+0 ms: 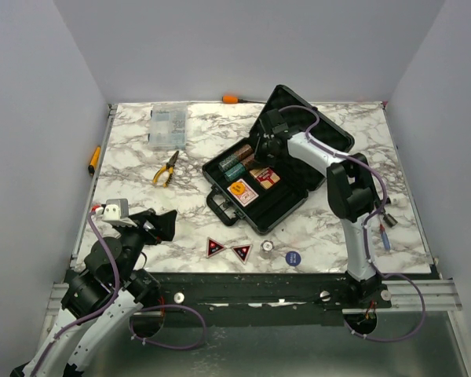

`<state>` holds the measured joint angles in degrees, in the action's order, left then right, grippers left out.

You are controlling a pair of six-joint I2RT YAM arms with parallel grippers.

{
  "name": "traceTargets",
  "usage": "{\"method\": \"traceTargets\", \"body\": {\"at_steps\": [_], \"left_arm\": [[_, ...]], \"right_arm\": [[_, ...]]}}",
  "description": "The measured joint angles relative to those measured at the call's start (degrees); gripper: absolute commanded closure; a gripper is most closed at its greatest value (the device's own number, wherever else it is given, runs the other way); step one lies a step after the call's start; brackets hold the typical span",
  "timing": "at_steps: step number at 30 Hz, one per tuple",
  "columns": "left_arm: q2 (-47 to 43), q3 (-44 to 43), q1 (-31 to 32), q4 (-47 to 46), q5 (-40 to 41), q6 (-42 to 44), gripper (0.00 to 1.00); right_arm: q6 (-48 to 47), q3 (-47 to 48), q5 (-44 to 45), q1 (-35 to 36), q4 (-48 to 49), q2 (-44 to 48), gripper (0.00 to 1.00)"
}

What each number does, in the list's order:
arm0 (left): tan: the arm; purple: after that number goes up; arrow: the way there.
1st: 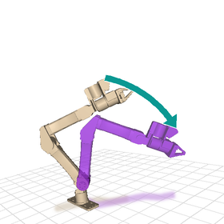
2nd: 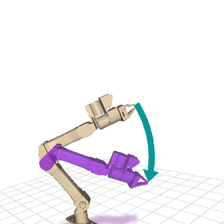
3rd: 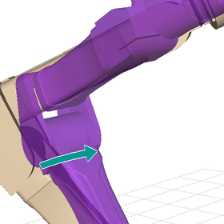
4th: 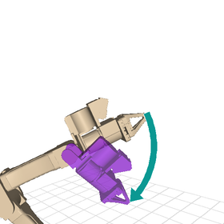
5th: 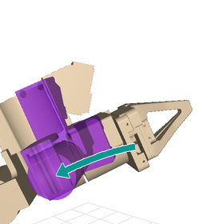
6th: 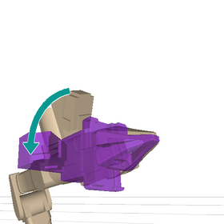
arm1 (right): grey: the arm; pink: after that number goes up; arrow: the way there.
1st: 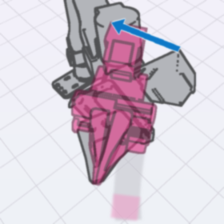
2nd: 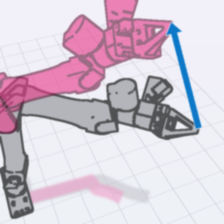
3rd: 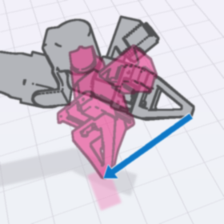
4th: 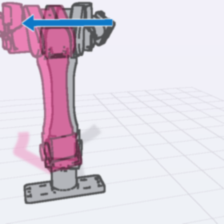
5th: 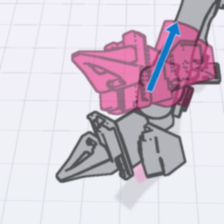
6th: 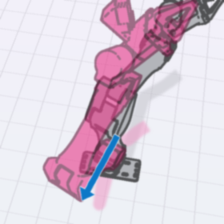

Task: Pack up texas hold em set

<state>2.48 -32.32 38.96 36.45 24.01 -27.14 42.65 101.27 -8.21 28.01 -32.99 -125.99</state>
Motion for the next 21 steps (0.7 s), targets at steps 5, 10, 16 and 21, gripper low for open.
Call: {"method": "traceTargets", "body": {"at_steps": [5, 10, 16, 21], "left_arm": [[0.00, 0.00, 0.00, 0.00, 0.02, -0.04, 0.07], [0.00, 0.00, 0.00, 0.00, 0.02, -0.09, 0.07], [0.15, 0.00, 0.00, 0.00, 0.02, -0.24, 0.07], [0.22, 0.00, 0.00, 0.00, 0.02, -0.24, 0.07]], "right_arm": [[0.35, -2.43, 0.81, -0.20, 0.79, 0.61, 0.91], [0.39, -5.62, 0.83, -0.42, 3.34, 2.27, 0.91], [-1.16, -9.22, 0.39, -0.68, 5.73, 4.55, 0.80], [-4.50, -10.51, 0.92, -0.66, 4.44, 6.47, 0.68]]}}
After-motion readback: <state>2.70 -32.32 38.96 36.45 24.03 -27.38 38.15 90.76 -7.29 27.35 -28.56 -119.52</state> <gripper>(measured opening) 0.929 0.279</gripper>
